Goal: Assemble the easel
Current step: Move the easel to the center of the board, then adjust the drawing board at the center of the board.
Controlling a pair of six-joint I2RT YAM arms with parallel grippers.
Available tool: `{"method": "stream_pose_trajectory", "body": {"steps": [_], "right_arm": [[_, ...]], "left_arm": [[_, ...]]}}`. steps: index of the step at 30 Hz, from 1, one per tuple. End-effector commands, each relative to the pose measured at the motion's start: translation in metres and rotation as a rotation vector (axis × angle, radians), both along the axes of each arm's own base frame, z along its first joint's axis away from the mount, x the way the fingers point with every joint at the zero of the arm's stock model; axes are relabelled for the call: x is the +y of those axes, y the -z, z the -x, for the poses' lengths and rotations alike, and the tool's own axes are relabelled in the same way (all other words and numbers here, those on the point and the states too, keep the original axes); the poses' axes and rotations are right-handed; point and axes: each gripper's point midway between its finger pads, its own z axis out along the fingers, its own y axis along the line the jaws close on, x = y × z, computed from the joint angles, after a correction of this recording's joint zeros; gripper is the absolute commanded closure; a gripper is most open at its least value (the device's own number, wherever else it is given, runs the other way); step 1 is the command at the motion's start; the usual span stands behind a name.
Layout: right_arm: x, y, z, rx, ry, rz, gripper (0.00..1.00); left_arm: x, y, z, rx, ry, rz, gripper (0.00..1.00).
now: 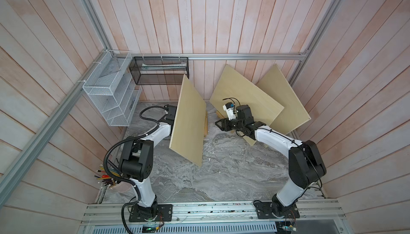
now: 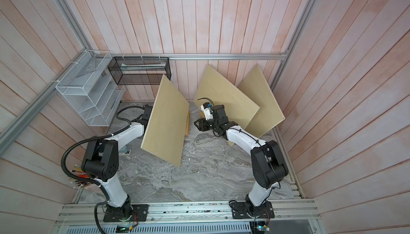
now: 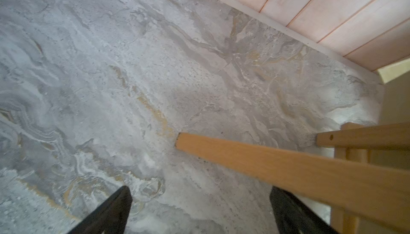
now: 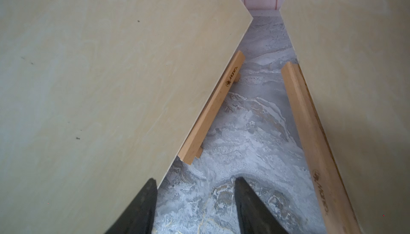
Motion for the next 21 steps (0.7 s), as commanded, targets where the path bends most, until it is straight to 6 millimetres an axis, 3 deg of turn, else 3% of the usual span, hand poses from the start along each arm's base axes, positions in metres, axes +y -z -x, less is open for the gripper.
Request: {"method": "stream_pose_trajectory", "body": {"steps": [1, 5, 9, 13, 16, 21], "right_arm": [[-0.001, -0.004, 0.007, -0.006, -0.004, -0.003, 0.42], [0.006, 0.003, 0.015, 0.017, -0.053, -0.016, 0.41], [0.032, -0.003, 0.036, -0.034, -0.169, 0.011, 0.41], [0.079, -0.02, 0.086, -0.135, -0.368, 0.054, 0.39], [0.107, -0.021, 0.132, -0.25, -0.502, 0.184, 0.36], [0.124, -0.01, 0.177, -0.423, -0.587, 0.374, 0.22]], "left_arm": [[0.02, -0.011, 0.006, -0.029, -0.082, 0.005, 0.0], [0.021, -0.011, 0.009, -0.024, -0.084, 0.003, 0.0], [0.02, -0.01, 0.009, -0.022, -0.086, 0.017, 0.0], [0.018, -0.011, 0.006, -0.018, -0.089, 0.026, 0.0], [0.018, -0.013, 0.004, -0.017, -0.087, 0.028, 0.0], [0.018, -0.014, 0.004, -0.016, -0.086, 0.023, 0.0]]}}
